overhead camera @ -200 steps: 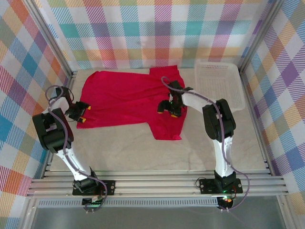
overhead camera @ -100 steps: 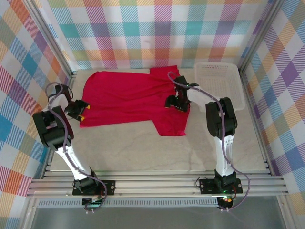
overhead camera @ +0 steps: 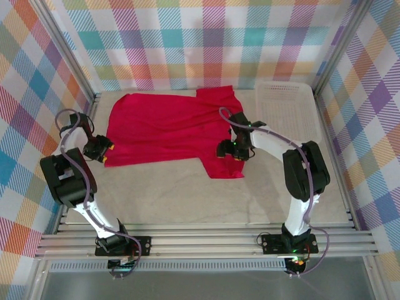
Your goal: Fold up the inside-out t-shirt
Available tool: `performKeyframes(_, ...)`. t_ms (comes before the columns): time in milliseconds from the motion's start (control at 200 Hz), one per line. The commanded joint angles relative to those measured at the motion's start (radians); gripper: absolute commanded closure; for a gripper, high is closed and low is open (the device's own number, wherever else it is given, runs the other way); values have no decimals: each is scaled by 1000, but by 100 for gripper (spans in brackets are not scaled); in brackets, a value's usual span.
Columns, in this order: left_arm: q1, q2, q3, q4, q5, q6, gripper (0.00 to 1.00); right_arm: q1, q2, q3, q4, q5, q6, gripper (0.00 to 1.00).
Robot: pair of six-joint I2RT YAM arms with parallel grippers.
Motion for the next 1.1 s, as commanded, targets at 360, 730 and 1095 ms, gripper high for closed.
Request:
performKeyframes(360, 8, 163, 126, -19, -86, 27, 61, -2, -63, -6, -6, -27, -29, 29)
performKeyframes(730, 6, 204, 138, -40, -108, 25, 97, -2, -91, -28, -22, -10, -28, 29)
performKeyframes(1095, -1, 139, 221, -114, -140, 30, 100, -3, -133, -52, -34, -12, -33, 30)
